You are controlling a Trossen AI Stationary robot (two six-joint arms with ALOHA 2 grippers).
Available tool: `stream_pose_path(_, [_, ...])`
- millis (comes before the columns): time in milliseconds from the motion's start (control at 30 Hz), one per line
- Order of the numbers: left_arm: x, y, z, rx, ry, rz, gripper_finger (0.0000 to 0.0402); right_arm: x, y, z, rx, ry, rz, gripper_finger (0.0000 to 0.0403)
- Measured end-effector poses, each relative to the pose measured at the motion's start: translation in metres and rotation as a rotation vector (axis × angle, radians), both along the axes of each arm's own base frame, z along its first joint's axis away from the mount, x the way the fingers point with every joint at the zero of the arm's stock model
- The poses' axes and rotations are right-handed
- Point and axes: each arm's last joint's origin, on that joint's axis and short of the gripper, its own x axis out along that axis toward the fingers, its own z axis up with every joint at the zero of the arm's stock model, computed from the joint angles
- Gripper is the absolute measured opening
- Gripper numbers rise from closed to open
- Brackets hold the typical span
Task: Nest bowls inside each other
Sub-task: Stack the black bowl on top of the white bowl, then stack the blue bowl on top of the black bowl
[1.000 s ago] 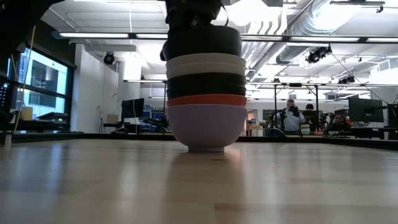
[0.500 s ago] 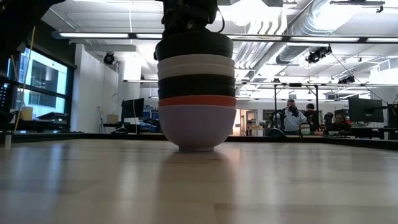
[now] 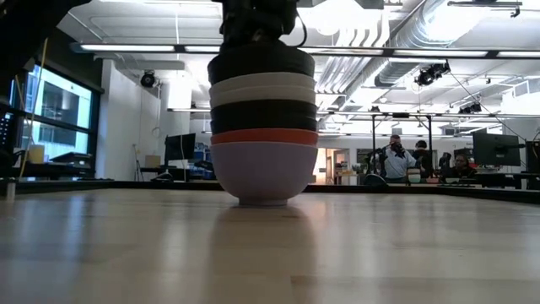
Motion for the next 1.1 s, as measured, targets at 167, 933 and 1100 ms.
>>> stream_pose_path(167, [0.002,-0.003,0.0,0.004,-0.011,-0.01,0.0035,0.0,0.0,0.0,-0.002,0.001,0.0,0.0135])
stream_pose_path(933, [-0.006,0.001,0.053,0.089,-0.104,-0.042,0.0141,0.006,0.005,-0.005,-0.022,0.027,-0.002,0.0135])
stream_pose_path(1100, [-0.007,-0.018,0.051,0.072,-0.085,-0.171,0.0129,0.005,0.005,-0.007,-0.009,0.045,-0.011,0.0135])
